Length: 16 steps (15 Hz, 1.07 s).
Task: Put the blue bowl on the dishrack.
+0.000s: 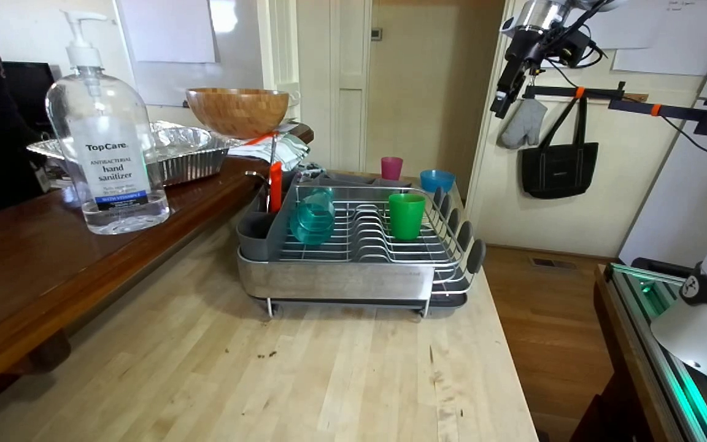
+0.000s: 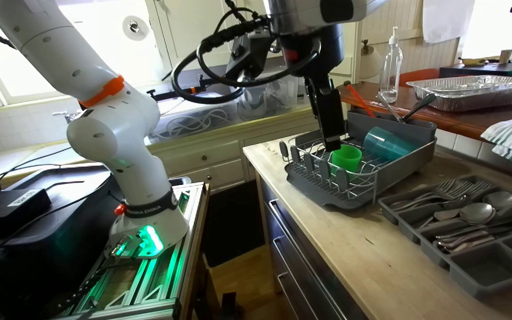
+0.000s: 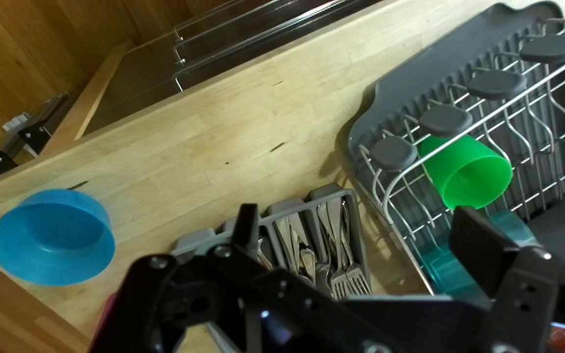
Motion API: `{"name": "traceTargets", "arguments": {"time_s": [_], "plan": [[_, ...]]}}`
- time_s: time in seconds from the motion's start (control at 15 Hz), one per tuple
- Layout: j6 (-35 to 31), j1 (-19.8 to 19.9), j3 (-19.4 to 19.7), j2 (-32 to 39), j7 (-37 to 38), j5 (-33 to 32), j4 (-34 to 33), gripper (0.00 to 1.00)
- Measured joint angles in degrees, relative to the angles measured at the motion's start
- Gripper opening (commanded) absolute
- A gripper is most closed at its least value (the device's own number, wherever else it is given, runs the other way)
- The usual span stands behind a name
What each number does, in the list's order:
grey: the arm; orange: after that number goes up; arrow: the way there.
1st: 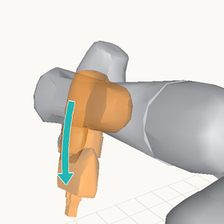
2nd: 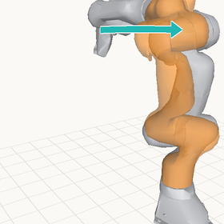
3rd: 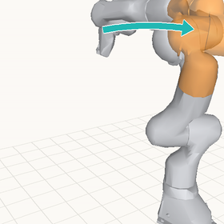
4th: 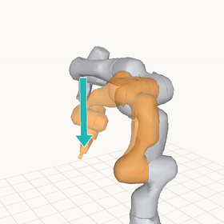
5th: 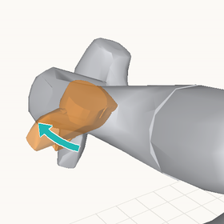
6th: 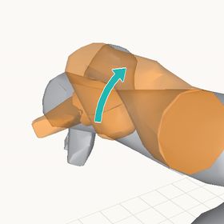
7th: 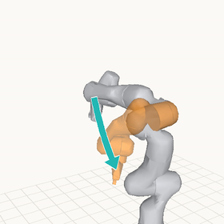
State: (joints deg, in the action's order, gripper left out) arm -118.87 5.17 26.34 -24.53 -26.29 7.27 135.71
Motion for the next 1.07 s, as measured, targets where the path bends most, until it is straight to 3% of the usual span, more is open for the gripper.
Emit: {"name": "traceTargets", "arguments": {"time_s": [0.27,0.67,1.07], "plan": [[0.5,1.8,0.6,3.4,-2.9,-0.3,-3.0,1.0],[7.1,4.5,2.6,17.1,-13.8,-0.1,-14.4,1.0],[14.8,7.9,-2.8,32.0,-20.8,-0.1,-28.7,1.0]]}}
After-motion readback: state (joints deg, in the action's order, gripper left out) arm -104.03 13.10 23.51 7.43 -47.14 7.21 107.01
